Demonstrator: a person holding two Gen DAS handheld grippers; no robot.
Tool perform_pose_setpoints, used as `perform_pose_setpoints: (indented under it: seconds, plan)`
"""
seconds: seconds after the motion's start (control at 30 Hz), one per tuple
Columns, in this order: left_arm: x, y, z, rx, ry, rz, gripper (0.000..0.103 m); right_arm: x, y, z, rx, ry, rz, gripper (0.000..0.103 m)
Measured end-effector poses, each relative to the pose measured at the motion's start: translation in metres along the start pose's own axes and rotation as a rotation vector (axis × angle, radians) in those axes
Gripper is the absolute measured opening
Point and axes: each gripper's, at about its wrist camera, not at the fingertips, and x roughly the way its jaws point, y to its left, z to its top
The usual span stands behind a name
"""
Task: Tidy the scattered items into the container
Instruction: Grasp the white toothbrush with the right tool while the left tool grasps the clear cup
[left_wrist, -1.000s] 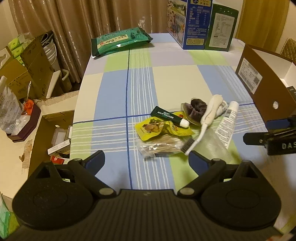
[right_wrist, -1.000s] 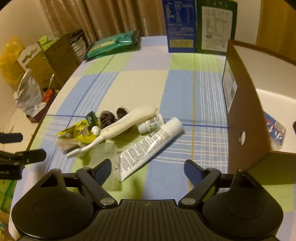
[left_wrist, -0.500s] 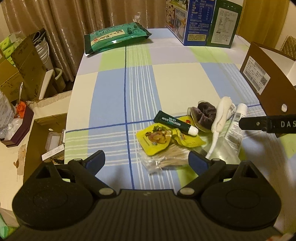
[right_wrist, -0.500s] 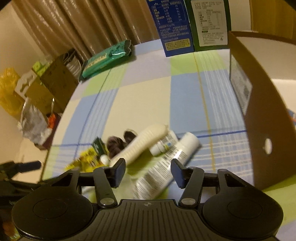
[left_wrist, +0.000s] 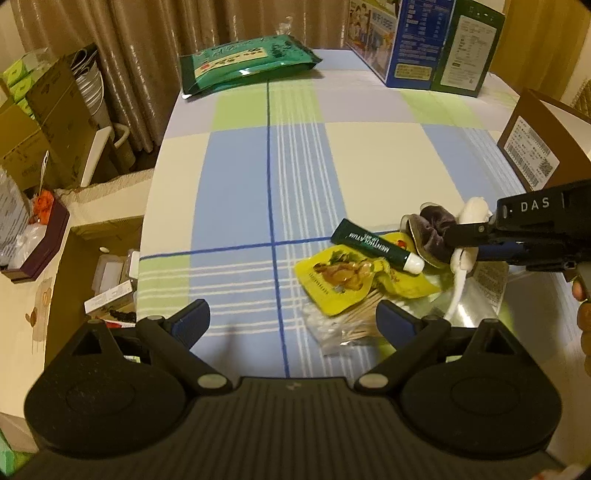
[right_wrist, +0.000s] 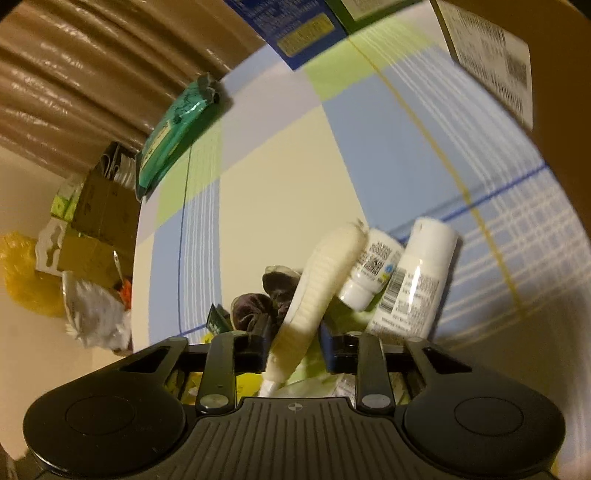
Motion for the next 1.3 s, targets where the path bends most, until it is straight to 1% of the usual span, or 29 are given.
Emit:
perform_pose_setpoints:
  seconds: [0.03,0.07,0.1,0.17,0.27,0.5,0.7,0.8,0.9,0.97,1.1,1.2,1.27,1.3]
  plan:
    - [0.000,0.001,-0.001,-0.003,0.003,0.000,0.095,-0.002,-0.001,0.001,-0.001,-0.006,0.006,0.020]
    - [0.000,0.001,-0.003,-0.006,0.006,0.000,0.095,-0.005,-0.001,0.002,-0.010,-0.011,0.009,0.014]
    - [0.000,0.001,-0.004,-0.008,0.008,0.000,0.095,-0.009,-0.001,0.004,-0.021,-0.014,0.019,0.012]
    - [-0.001,0.000,-0.007,-0.010,0.012,-0.005,0.095,-0.018,0.001,0.006,-0.037,-0.013,0.033,0.012]
    - [-0.003,-0.005,-0.008,-0.004,0.010,-0.018,0.095,-0.036,0.004,0.008,-0.092,-0.043,0.041,0.012]
    - [-0.008,-0.020,-0.007,0.016,0.003,-0.036,0.095,-0.069,0.001,0.006,-0.176,-0.079,0.016,0.012]
    - [-0.012,-0.033,-0.006,0.039,-0.009,-0.047,0.095,-0.086,-0.008,-0.001,-0.200,-0.096,-0.009,0.012]
    - [-0.016,-0.041,-0.007,0.049,-0.017,-0.057,0.095,-0.094,-0.008,-0.006,-0.236,-0.101,-0.028,0.012]
    - [-0.019,-0.050,-0.008,0.049,-0.019,-0.084,0.093,-0.103,-0.008,-0.012,-0.290,-0.114,-0.054,0.012]
    - [-0.020,-0.057,-0.010,0.046,-0.014,-0.120,0.090,-0.108,-0.010,-0.016,-0.315,-0.116,-0.067,0.012]
    - [-0.017,-0.079,-0.014,0.057,0.001,-0.165,0.090,-0.116,-0.016,-0.024,-0.338,-0.112,-0.081,0.012]
    - [-0.009,-0.092,-0.013,0.033,0.029,-0.201,0.088,-0.122,-0.020,-0.028,-0.354,-0.116,-0.090,0.012]
    - [-0.005,-0.099,-0.013,0.018,0.038,-0.207,0.081,-0.127,-0.022,-0.030,-0.362,-0.116,-0.090,0.012]
    - [-0.002,-0.103,-0.012,0.011,0.043,-0.201,0.080,-0.130,-0.022,-0.031,-0.367,-0.119,-0.088,0.012]
